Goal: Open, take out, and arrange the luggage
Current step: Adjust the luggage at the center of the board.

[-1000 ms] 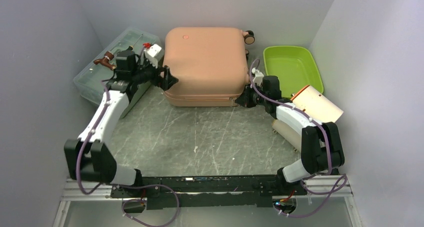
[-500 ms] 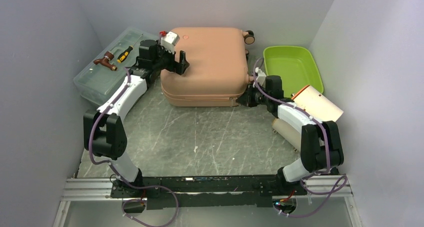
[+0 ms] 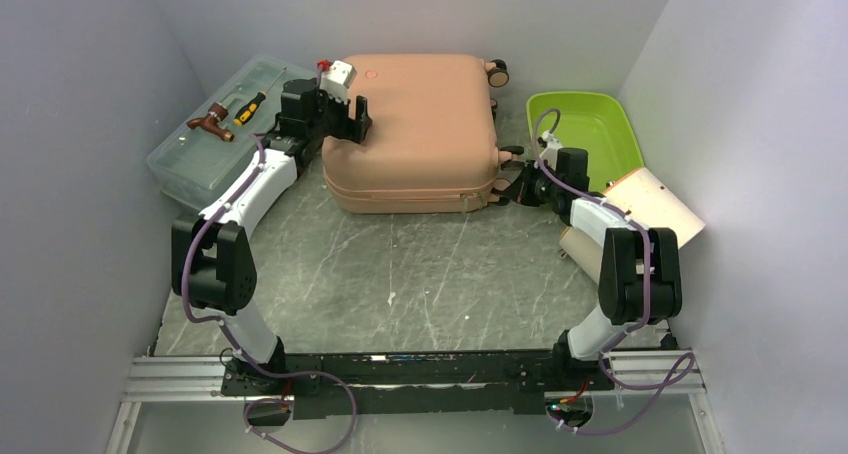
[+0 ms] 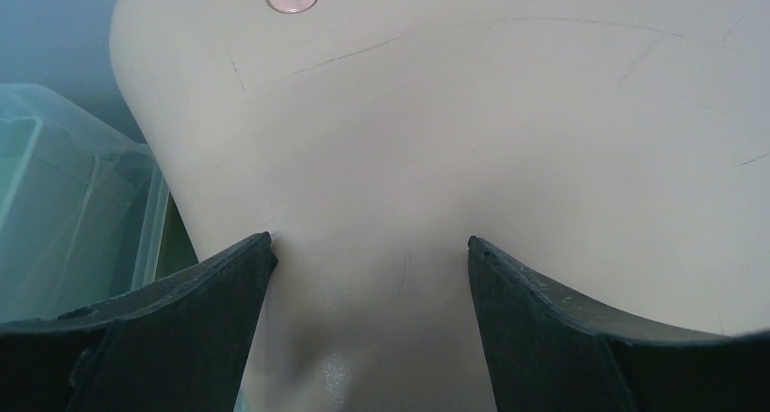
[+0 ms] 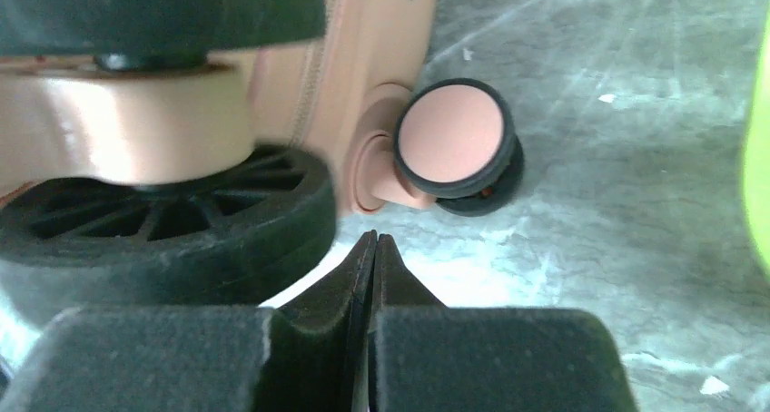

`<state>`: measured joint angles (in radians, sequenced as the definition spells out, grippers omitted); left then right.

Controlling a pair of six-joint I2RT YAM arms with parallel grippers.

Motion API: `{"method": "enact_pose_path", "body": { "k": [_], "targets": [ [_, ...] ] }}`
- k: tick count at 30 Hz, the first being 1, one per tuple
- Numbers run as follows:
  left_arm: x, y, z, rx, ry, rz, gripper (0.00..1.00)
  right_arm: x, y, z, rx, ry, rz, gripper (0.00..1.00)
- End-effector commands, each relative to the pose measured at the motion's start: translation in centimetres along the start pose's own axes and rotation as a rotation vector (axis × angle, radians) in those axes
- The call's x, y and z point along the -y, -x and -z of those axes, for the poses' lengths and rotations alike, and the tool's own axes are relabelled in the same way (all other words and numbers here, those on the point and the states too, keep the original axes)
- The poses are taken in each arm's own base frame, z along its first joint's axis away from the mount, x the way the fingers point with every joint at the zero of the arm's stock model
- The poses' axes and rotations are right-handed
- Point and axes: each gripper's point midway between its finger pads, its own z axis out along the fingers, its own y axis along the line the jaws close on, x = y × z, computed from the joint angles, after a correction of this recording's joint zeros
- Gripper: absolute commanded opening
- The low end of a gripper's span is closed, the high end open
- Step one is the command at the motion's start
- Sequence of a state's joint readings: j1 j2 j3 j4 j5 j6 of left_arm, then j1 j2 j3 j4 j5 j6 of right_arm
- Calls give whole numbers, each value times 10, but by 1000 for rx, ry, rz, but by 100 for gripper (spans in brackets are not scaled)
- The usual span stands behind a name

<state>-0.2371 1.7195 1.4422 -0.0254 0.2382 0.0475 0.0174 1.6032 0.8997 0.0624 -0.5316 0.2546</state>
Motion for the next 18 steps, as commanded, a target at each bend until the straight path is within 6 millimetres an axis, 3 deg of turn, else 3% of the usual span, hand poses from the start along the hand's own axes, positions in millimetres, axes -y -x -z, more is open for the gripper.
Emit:
{"method": "enact_pose_path", "body": {
  "k": [1, 5, 8, 18],
  "targets": [
    [4, -99, 2, -316, 9, 71, 84, 8, 17, 0, 41, -28, 43, 0],
    [5, -91, 4, -298, 4, 54, 85, -14, 24, 6, 55, 36, 101, 0],
    [3, -80, 8, -274, 18, 39, 86, -22, 36, 11, 87, -26, 170, 2],
    [-2, -24, 35, -148, 53, -31, 89, 12, 90, 40, 197, -441, 283, 4]
  ]
}}
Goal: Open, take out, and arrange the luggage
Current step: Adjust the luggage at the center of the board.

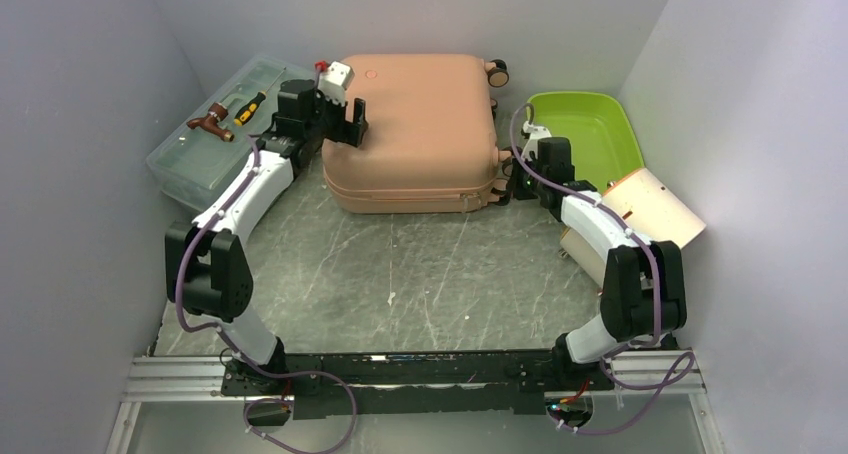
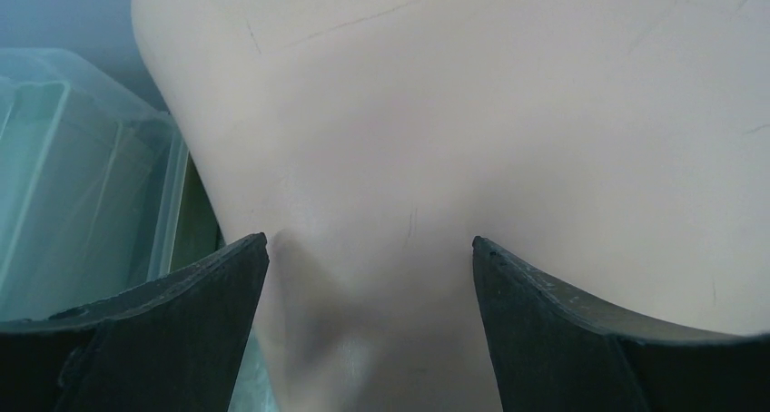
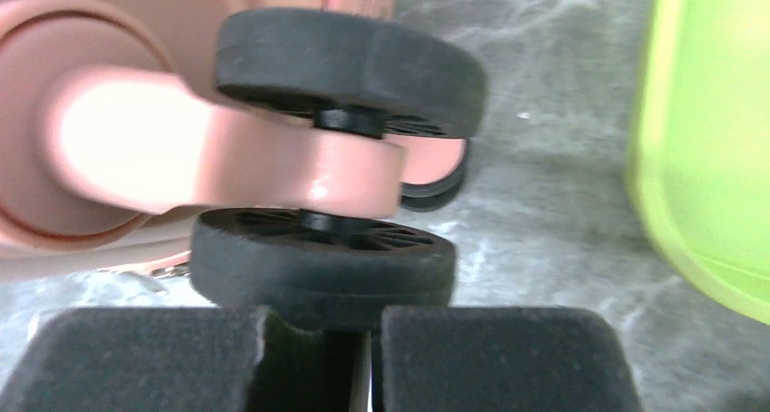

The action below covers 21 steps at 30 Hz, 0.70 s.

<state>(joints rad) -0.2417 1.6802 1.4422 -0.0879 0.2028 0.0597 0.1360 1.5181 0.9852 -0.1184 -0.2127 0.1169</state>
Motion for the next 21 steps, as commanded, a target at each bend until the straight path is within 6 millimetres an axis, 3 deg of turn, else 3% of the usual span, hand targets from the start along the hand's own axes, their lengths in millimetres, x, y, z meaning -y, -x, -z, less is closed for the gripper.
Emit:
{"method": "enact_pose_path", "body": {
  "k": [1, 9, 12, 15, 20, 21],
  "targets": [
    [-1, -21, 24, -108, 24, -29, 90, 39, 71, 22, 188, -255, 72, 4],
    [3, -2, 40, -63, 19, -37, 91, 63, 95, 19, 151, -398, 132, 4],
    [4, -3, 42, -63, 15, -35, 91, 57, 102, 14, 161, -371, 155, 4],
    [5, -4, 43, -59, 13, -35, 92, 36, 106, -1, 142, -293, 202, 4],
    [6, -3, 42, -57, 4, -30, 94, -32, 99, -20, 126, -99, 353, 4],
    [7, -3, 42, -57, 3, -28, 94, -55, 92, -23, 126, -40, 398, 4]
  ]
}}
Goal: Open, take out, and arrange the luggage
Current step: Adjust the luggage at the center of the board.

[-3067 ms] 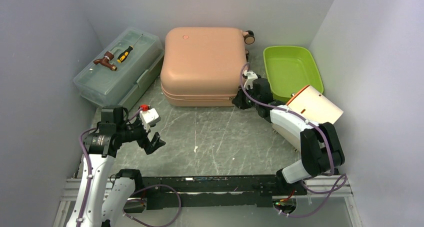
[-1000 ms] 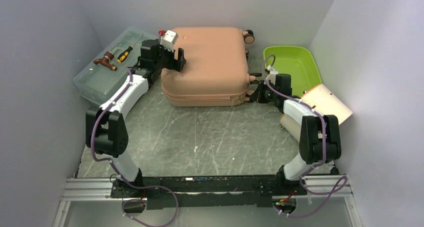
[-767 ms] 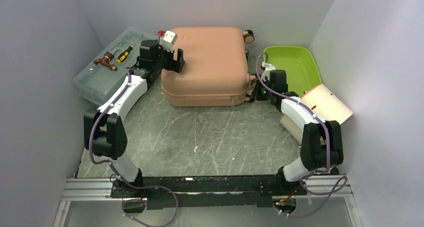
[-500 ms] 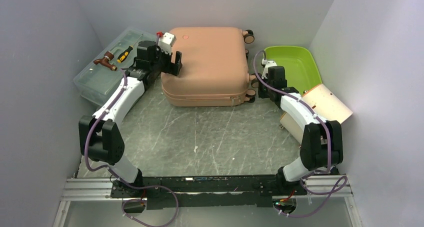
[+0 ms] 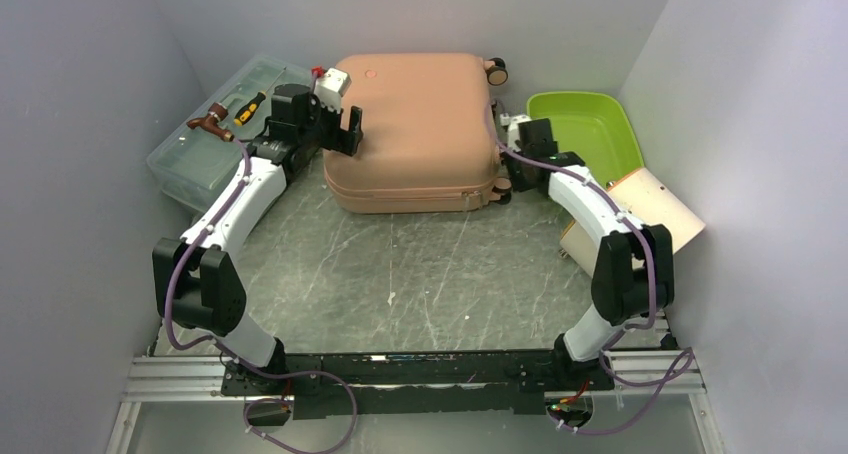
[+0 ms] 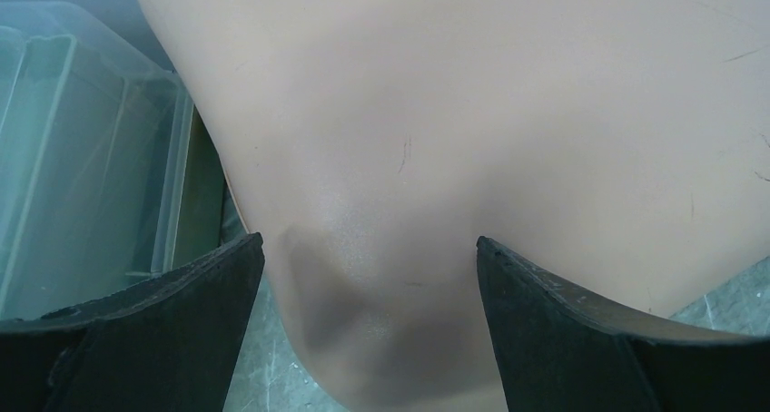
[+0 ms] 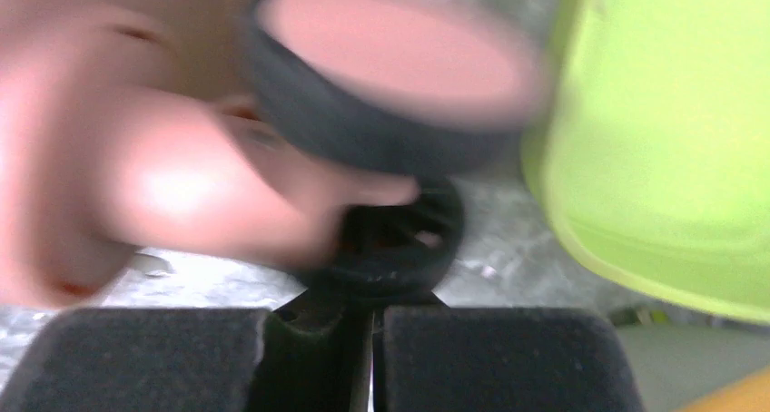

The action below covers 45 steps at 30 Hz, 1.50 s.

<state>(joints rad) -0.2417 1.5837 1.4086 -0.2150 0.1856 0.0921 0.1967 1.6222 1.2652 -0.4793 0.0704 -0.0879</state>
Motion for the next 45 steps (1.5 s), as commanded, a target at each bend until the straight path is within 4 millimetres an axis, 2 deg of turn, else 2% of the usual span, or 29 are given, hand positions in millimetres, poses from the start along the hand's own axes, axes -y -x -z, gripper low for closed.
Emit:
{"method": "enact_pose_path", "body": {
  "k": [1, 3, 6, 8, 10, 13, 17, 19, 22, 24, 25, 27, 29, 31, 32, 34, 37, 40, 45],
  "targets": [
    [4, 4, 10, 8, -10, -7, 94, -85, 96, 2, 351, 185, 185, 4],
    [5, 2, 10, 5, -15, -5, 95, -116, 88, 3, 348, 263, 251, 3],
    [6, 0, 11, 2, -18, -5, 96, -149, 76, 5, 332, 364, 293, 3],
    [6, -2, 11, -4, -20, -5, 96, -156, 76, 6, 329, 400, 274, 3],
    [6, -2, 12, -4, -20, -9, 96, -153, 82, 11, 340, 387, 253, 2],
    [6, -3, 15, -3, -15, -19, 97, -137, 95, 29, 392, 337, 246, 2],
    [4, -1, 19, 0, -3, -32, 98, -104, 121, 75, 528, 252, 194, 2],
    [2, 1, 20, 5, 2, -35, 98, -76, 137, 105, 619, 135, 143, 2],
    [3, 4, 23, 11, -3, -36, 98, -30, 154, 140, 728, -64, 60, 1],
    [5, 6, 24, 9, -9, -35, 98, -1, 160, 155, 767, -187, 7, 1],
    [4, 6, 24, 8, -10, -35, 98, 11, 160, 156, 761, -233, -12, 1],
    [5, 8, 25, 8, -12, -35, 98, 30, 158, 148, 727, -285, -33, 1],
    [5, 9, 27, 10, -12, -35, 98, 40, 149, 125, 638, -314, -27, 1],
    [6, 11, 28, 14, -14, -34, 98, 43, 138, 97, 550, -325, -9, 1],
    [6, 12, 29, 16, -16, -34, 98, 43, 129, 76, 491, -328, 2, 1],
    [7, 14, 30, 21, -17, -32, 99, 38, 118, 50, 423, -303, 25, 0],
    [8, 17, 30, 25, -25, -27, 98, 19, 105, 19, 351, -209, 49, 0],
    [9, 18, 28, 23, -34, -21, 98, -9, 98, 2, 307, -81, 53, 0],
    [12, 18, 24, 19, -49, -7, 98, -71, 94, 2, 309, 182, 88, 0]
  ]
}}
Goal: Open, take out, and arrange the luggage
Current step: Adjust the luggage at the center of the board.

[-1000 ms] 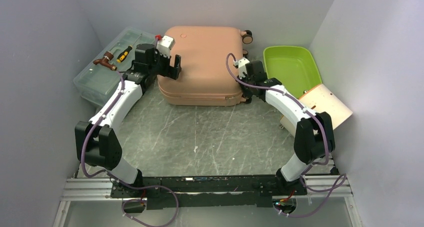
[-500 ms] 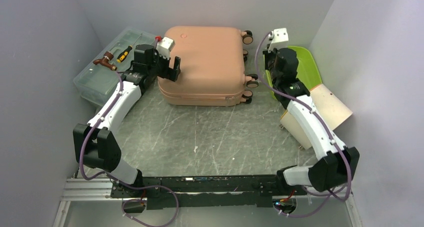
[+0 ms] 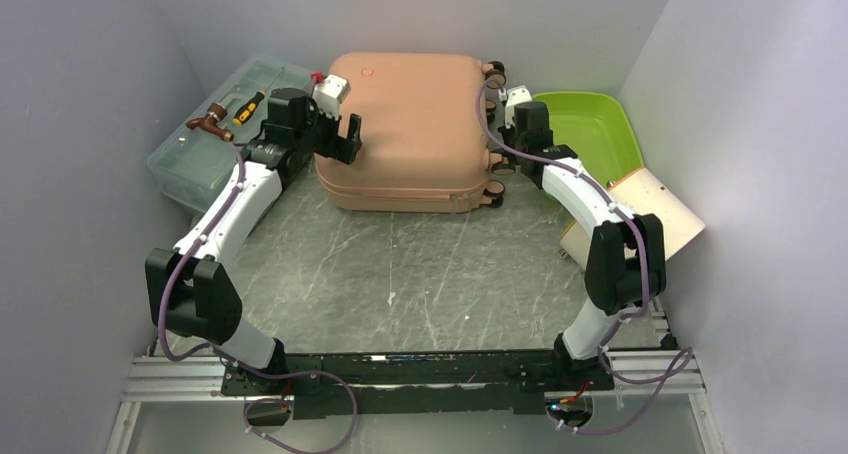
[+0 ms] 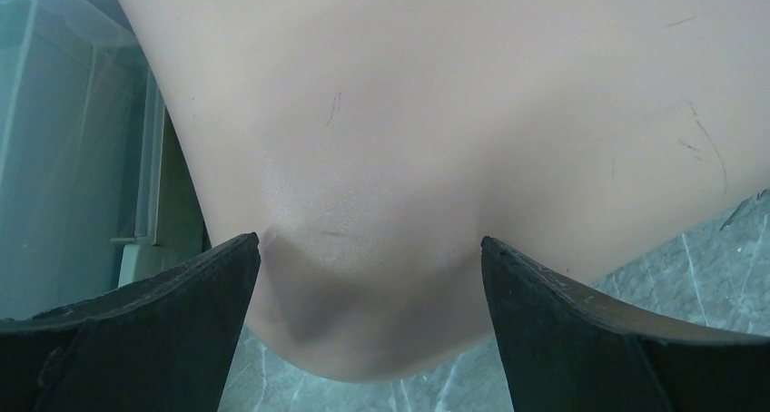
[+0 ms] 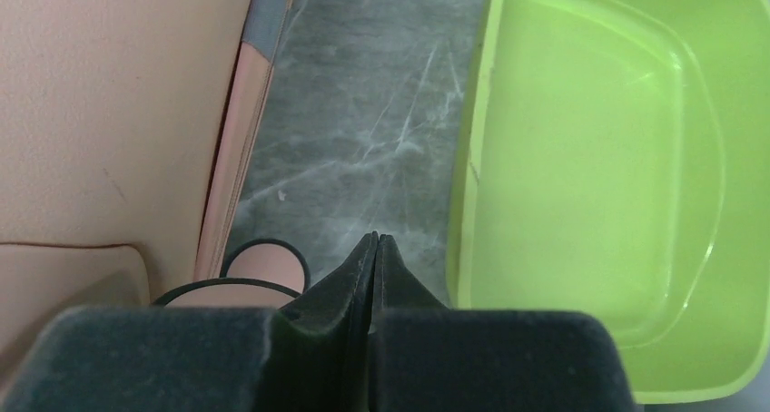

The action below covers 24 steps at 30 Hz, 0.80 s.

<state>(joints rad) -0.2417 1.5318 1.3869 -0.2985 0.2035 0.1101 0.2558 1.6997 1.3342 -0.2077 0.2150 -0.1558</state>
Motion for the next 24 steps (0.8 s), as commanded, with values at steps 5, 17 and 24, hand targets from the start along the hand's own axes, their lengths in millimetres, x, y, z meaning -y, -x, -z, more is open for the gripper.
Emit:
{"method": "enact_pose_path", "body": {
  "k": [5, 17, 24],
  "targets": [
    [6, 27, 3, 65, -33, 8, 98, -130, 23, 41, 77, 519, 16, 0],
    [9, 30, 13, 78, -45, -7, 99, -165, 19, 52, 33, 649, 3, 0],
    [11, 26, 14, 77, -51, -22, 99, -99, 36, 100, 357, 475, 32, 30]
  ]
}}
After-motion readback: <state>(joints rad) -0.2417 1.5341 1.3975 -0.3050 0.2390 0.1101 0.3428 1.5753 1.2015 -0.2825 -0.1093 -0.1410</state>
